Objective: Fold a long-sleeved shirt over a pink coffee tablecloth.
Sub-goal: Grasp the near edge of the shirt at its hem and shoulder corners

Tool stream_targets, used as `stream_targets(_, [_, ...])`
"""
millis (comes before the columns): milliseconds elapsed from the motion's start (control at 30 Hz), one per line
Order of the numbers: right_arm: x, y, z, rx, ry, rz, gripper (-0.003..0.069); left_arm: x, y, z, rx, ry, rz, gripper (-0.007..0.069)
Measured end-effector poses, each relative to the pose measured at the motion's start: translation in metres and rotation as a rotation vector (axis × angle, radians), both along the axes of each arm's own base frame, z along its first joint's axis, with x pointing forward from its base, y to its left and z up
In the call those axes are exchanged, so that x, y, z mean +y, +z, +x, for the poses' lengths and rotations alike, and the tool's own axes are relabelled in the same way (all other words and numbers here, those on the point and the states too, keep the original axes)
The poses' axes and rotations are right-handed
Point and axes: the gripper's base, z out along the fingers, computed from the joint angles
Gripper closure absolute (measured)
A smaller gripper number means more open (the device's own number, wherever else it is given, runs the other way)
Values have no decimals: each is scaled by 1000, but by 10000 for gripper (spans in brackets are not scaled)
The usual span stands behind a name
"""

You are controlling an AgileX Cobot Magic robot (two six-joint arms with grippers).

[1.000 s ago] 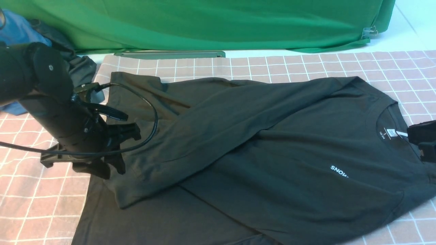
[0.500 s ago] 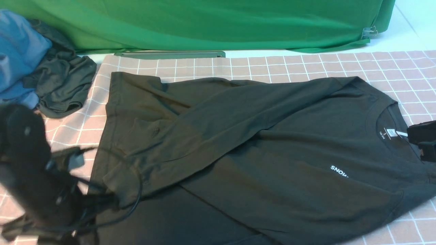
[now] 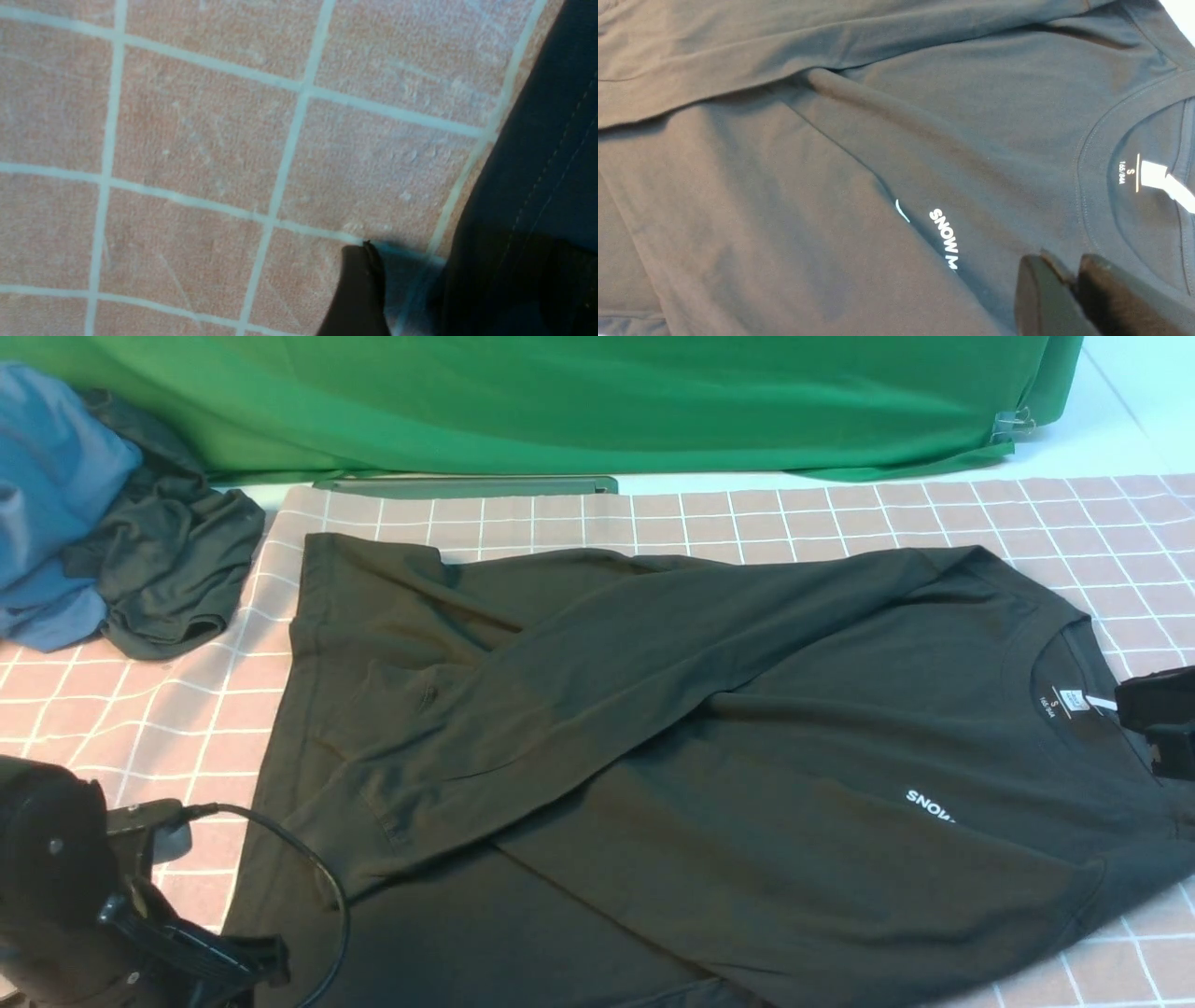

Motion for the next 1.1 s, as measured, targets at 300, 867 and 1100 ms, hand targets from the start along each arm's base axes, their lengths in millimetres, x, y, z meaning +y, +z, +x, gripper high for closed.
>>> stream_targets(300, [1, -3, -3, 51, -5, 23, 505, -3, -4, -3, 70, -10, -25, 541])
stream_targets(867, [-12, -50, -1, 540, -171, -76, 505, 11, 53, -35, -69, 3, 71, 594])
stream_targets(1100, [-5, -80, 19, 692, -212, 2, 349, 10, 54, -40, -107, 20, 48, 594])
